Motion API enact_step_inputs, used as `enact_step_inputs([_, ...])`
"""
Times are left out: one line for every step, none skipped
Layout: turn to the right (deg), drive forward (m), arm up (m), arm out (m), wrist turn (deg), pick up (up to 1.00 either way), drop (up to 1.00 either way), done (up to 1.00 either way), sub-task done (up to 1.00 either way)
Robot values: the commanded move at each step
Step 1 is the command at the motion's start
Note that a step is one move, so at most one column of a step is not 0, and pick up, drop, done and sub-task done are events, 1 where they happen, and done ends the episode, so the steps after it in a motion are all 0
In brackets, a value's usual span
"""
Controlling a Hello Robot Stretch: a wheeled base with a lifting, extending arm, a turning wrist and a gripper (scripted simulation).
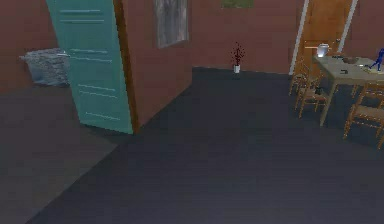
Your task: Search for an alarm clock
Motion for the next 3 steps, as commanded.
enact_step_inputs([18.0, 0.00, 0.00, 0.00, 0.0, 0.00, 0.00, 0.00, 0.00])
enact_step_inputs([0.0, 0.05, 0.00, 0.00, 0.0, 0.00, 0.00, 0.00, 0.00])
enact_step_inputs([-45.0, 0.00, 0.00, 0.00, 0.0, 0.00, 0.00, 0.00, 0.00])
